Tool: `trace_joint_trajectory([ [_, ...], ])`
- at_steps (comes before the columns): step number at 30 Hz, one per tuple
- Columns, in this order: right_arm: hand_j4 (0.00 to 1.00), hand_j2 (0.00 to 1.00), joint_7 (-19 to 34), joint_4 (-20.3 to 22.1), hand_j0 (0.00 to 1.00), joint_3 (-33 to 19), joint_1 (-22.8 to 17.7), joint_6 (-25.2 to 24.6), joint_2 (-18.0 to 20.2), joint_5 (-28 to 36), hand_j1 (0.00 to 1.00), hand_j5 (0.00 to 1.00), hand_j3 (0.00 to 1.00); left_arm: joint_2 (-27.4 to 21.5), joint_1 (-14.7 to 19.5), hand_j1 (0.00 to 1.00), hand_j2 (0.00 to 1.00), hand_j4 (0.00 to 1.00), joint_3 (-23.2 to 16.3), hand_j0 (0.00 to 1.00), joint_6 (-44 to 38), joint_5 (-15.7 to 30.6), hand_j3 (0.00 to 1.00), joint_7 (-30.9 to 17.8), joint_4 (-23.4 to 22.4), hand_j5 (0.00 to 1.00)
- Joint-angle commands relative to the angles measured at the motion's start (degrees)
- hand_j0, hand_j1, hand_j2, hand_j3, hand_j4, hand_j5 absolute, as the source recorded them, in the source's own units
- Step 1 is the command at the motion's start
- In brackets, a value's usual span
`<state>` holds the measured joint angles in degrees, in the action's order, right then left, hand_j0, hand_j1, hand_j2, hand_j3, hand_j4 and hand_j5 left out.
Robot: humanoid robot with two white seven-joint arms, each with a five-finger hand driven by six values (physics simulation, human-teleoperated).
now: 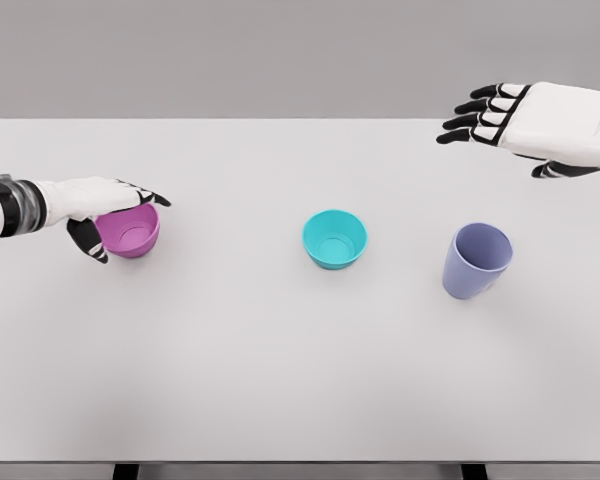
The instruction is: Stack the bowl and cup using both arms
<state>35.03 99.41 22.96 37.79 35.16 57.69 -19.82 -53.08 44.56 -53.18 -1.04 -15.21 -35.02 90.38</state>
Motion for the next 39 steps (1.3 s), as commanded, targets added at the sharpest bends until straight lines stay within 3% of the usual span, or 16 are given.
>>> trace_joint_trajectory([
  [1, 1.0, 1.0, -0.03, -0.01, 1.0, -0.02, 0.0, -0.16, 0.06, 0.22, 1.0, 1.0, 1.0, 0.0, 0.0, 1.0, 1.0, 1.0, 0.01, 1.0, -0.01, -0.08, 1.0, 0.02, -0.38, 1.0],
  [24, 1.0, 1.0, -0.03, -0.01, 1.0, -0.02, 0.0, -0.16, 0.06, 0.14, 1.0, 1.0, 1.0, 2.11, 0.18, 1.0, 1.0, 1.0, -0.08, 1.0, 0.25, -0.79, 1.0, 0.02, -3.72, 1.0],
  [25, 1.0, 1.0, -0.03, -0.01, 1.0, -0.02, 0.0, -0.16, 0.06, 0.13, 1.0, 1.0, 1.0, 2.11, 0.18, 0.97, 0.97, 0.97, -0.08, 0.97, 0.25, -1.05, 0.97, 0.02, -3.72, 0.97],
  [27, 1.0, 1.0, -0.03, -0.01, 1.0, -0.02, 0.0, -0.16, 0.06, 0.14, 1.0, 1.0, 1.0, 2.11, 0.18, 0.83, 0.83, 0.83, -0.08, 0.83, 0.25, -1.05, 0.83, 0.02, -3.72, 0.83],
  [30, 1.0, 1.0, -0.03, -0.01, 1.0, -0.02, 0.0, -0.16, 0.06, 0.13, 1.0, 1.0, 1.0, 2.11, 0.18, 0.74, 0.74, 0.74, -0.08, 0.74, 0.25, -0.96, 0.74, 0.02, -3.72, 0.74],
  [39, 1.0, 1.0, -0.03, 0.08, 1.0, -0.02, -0.09, -0.16, 0.06, 0.13, 1.0, 1.0, 1.0, 1.67, 0.97, 0.72, 0.72, 0.72, 0.01, 0.72, 0.34, -0.52, 0.72, 0.02, -1.97, 0.72],
])
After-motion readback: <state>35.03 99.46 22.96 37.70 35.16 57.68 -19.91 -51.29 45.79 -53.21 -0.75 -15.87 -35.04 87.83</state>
